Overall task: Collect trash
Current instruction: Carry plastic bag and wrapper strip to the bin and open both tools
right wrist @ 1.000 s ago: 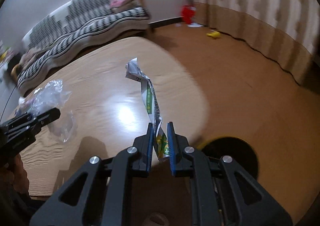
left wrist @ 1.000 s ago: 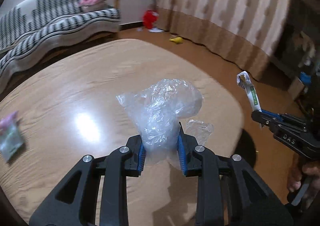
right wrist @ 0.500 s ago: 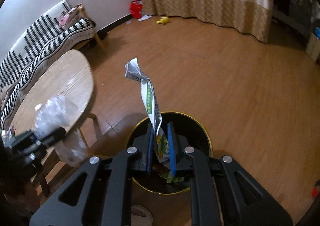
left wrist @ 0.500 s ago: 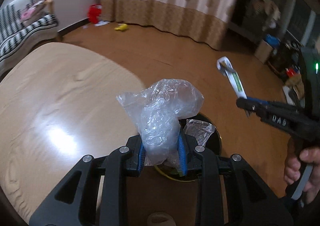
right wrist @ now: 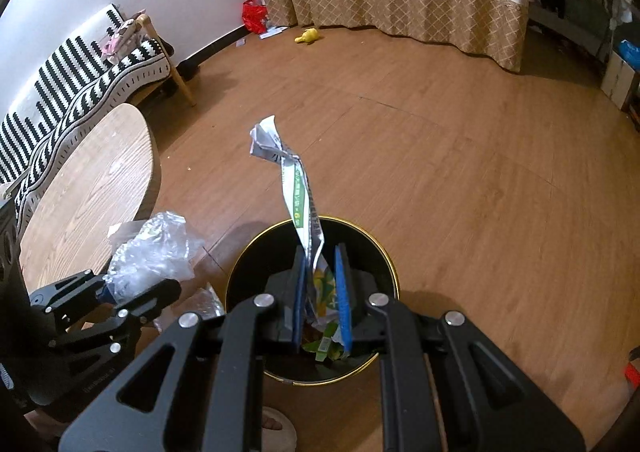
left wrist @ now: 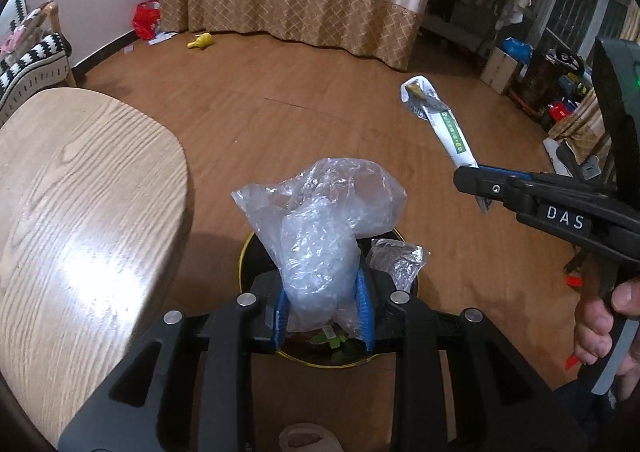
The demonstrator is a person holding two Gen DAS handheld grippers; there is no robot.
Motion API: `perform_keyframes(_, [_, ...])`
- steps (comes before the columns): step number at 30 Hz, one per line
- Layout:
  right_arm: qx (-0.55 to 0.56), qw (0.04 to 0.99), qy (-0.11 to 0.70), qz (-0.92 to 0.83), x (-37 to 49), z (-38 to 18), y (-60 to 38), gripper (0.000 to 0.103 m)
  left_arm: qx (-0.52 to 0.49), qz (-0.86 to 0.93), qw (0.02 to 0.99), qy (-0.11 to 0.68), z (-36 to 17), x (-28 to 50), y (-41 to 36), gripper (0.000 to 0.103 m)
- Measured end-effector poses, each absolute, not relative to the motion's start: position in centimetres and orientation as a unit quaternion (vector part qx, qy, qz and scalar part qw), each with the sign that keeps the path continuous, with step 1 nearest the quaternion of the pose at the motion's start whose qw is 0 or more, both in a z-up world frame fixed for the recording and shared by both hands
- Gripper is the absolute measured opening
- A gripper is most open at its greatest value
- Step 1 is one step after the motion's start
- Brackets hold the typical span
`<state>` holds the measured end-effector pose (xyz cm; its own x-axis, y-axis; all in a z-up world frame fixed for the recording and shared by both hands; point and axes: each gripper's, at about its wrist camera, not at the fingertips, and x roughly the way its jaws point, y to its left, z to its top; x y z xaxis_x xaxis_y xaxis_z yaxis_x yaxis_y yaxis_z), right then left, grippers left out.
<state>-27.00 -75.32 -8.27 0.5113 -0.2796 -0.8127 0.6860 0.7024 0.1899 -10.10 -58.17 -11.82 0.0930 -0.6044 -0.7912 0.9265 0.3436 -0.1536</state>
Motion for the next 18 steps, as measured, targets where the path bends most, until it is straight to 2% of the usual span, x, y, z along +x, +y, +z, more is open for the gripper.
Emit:
perform_keyframes(2, [0.254, 0.832, 0.400, -0.289, -27.0, -8.3, -75.3, 0.014, 0.198, -0.540, 0.709, 0.408, -12.0, -10.4, -58.5, 0.030])
perform_keyframes(3, [0.253, 0.832, 0.400, -0.290, -26.8, -8.3, -75.0, 0.014, 0.200, -0.541, 0.706, 0.410, -12.1, -10.4, -58.6, 0.040])
perform_keyframes(4, [0.253, 0.832, 0.400, -0.290, -26.8, -8.3, -75.0, 0.014, 0.200, -0.543, 0.705, 0.410, -12.0, -10.2, -58.8, 0.055])
perform_keyframes(6, [0.255, 0.831, 0.401, -0.289, -26.8, -8.3, -75.1, 0.014, 0.201, -0.546, 0.707, 0.403, -11.8, -10.5, -58.9, 0.067])
perform_keyframes(18, [0.253, 0.830, 0.410, -0.279, -25.6, -8.4, -74.1, 0.014, 0.189, -0.546, 0.716, 0.393, -10.6, -10.3, -57.9, 0.075])
